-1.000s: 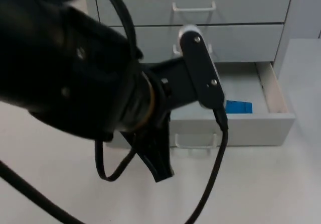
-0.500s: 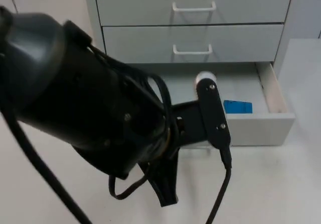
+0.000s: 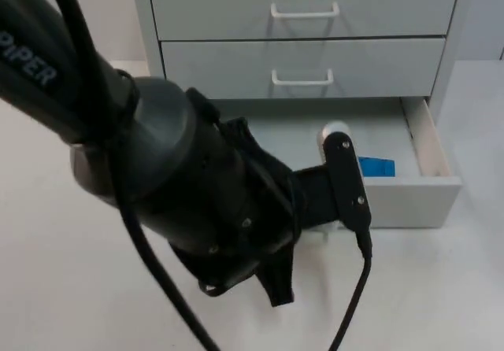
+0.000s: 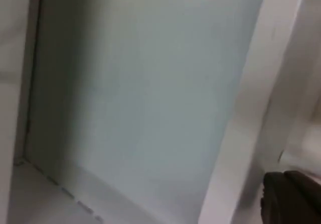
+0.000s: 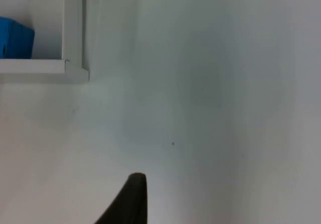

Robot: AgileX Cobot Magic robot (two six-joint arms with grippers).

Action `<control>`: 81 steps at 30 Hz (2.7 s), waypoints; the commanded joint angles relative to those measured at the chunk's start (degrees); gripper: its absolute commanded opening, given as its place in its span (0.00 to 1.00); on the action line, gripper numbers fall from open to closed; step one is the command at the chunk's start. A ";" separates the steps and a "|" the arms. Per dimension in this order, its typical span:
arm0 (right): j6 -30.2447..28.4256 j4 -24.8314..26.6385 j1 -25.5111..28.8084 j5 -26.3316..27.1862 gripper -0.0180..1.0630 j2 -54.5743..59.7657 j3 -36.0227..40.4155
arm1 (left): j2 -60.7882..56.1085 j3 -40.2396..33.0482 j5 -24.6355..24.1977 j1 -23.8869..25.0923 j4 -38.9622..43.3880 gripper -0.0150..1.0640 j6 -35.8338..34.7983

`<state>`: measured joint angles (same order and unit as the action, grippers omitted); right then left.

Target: Open the drawer with the left hand, place the block into the drawer with the right hand, then close the drawer with the left hand.

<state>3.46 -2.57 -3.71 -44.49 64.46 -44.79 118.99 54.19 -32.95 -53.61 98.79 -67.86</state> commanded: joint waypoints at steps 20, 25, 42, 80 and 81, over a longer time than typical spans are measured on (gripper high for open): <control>-0.30 -0.72 -0.25 1.06 0.99 -0.16 0.31 | 4.10 13.19 0.74 12.40 1.15 0.01 -1.40; -0.05 -0.75 -0.25 1.06 0.99 -0.16 0.31 | 6.57 17.69 0.73 14.93 1.15 0.01 -1.40; -0.05 -1.34 -0.25 1.12 0.99 -0.16 0.31 | 4.34 20.36 0.29 12.82 -30.76 0.01 26.22; 0.05 -0.88 -0.25 1.15 0.99 -0.16 0.31 | -29.59 20.27 -19.74 35.23 -101.15 0.01 76.22; 0.05 -0.62 -0.25 1.27 0.99 -0.16 0.31 | -30.32 20.27 -19.84 36.05 -101.52 0.01 76.64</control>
<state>3.46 -3.50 -3.71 -43.89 64.46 -44.76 89.81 74.33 -52.04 -18.26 -1.38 8.56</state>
